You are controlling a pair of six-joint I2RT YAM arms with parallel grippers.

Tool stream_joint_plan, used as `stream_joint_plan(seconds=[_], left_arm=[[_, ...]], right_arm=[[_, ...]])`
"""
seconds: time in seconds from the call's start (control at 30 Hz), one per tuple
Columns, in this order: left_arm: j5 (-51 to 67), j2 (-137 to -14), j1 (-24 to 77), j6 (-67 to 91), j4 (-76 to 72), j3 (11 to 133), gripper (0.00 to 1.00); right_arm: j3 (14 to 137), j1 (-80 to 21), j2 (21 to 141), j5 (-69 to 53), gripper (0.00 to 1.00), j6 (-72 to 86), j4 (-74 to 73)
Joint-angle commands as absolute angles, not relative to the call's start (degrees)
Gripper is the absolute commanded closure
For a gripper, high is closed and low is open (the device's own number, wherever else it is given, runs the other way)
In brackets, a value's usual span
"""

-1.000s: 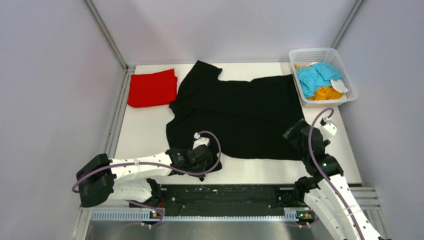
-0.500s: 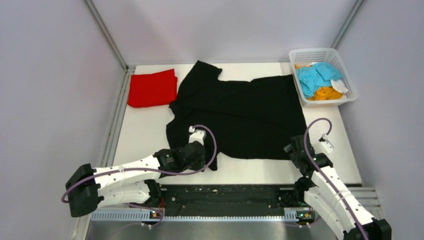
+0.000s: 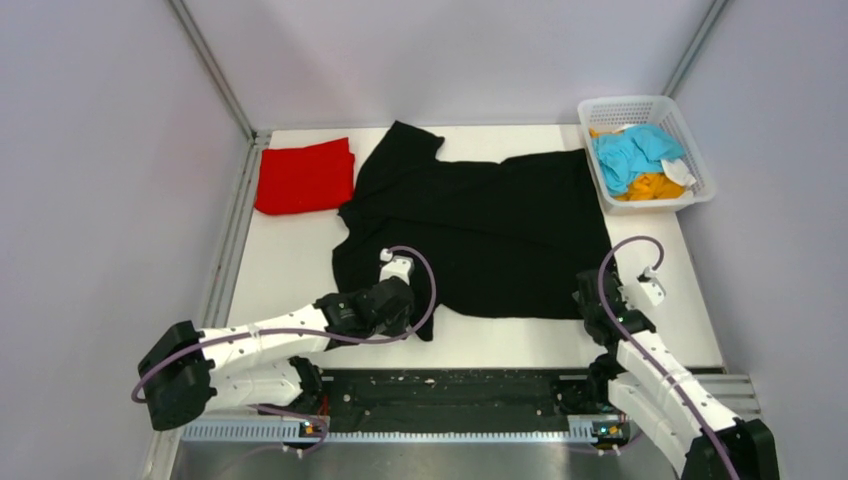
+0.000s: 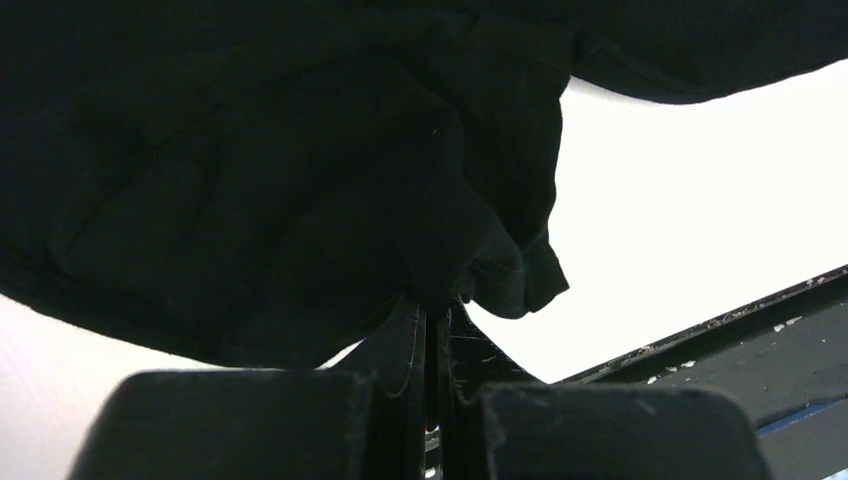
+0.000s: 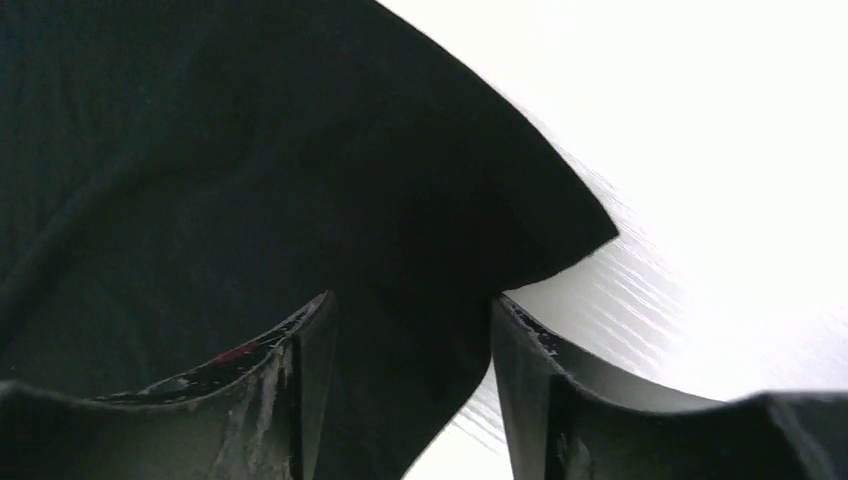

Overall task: Fold and stack the t-shirts
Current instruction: Grab the side of the flattened tshirt closest away from the robot with both arms

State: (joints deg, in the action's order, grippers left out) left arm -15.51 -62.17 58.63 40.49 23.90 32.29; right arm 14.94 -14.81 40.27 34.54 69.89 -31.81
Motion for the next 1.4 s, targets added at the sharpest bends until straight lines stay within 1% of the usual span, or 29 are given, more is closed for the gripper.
stream_joint_plan(seconds=[0.0, 0.07, 0.17, 0.2, 0.33, 0.47, 0.63, 0.8, 0.9, 1.0, 1.1, 1.2, 1.27, 1.37], left_arm=[[-15.55, -64.31, 58.14, 39.34, 20.93, 35.52, 1.0], [-15.8, -65.36, 58.06, 39.43, 20.81, 36.35, 1.0], [-15.87, -66.12, 57.99, 39.45, 20.67, 36.96, 1.0], [-15.95, -66.17, 57.91, 39.4, 20.61, 37.0, 1.0], [-16.19, -66.34, 57.74, 39.5, 21.49, 37.6, 1.0], [-17.84, -65.78, 57.74, 40.48, 26.23, 38.86, 1.0], [-10.83, -62.58, 57.7, 43.68, 35.12, 39.97, 1.0], [-4.52, -57.17, 57.83, 46.79, 46.22, 38.94, 1.0], [2.11, -53.78, 57.83, 48.56, 47.6, 36.96, 1.0], [8.75, -50.95, 58.1, 50.28, 48.27, 36.12, 1.0], [8.87, -47.24, 59.51, 52.24, 53.5, 37.03, 1.0], [9.13, -43.41, 59.87, 53.35, 57.87, 37.26, 1.0], [8.72, -41.65, 59.93, 53.69, 58.8, 36.85, 1.0], [8.27, -41.77, 59.94, 53.07, 56.46, 36.62, 1.0]], right_arm=[[13.01, -14.3, 45.54, 33.09, 0.49, 66.13, -23.82], [13.78, -14.3, 47.65, 34.04, 0.54, 64.78, -22.66], [13.84, -14.28, 50.05, 34.8, 0.58, 62.83, -19.91], [13.69, -14.31, 50.7, 34.62, 0.61, 62.31, -18.81], [13.74, -14.32, 52.11, 33.02, 0.81, 59.72, -15.38], [16.89, -14.29, 50.67, 32.69, 1.0, 56.15, -19.35], [21.43, -14.32, 43.31, 29.55, 1.0, 53.77, -30.3], [26.49, -14.32, 36.85, 22.17, 1.0, 56.19, -43.37], [29.13, -14.3, 34.56, 15.82, 1.0, 55.47, -47.53], [31.63, -14.28, 32.28, 14.61, 1.0, 56.12, -51.73], [33.92, -14.31, 30.14, 15.36, 1.0, 56.31, -57.2], [34.37, -14.3, 28.02, 14.16, 1.0, 56.5, -59.69], [34.2, -14.27, 27.48, 13.61, 1.0, 56.89, -60.12], [33.19, -14.3, 28.1, 13.87, 1.0, 56.18, -60.0]])
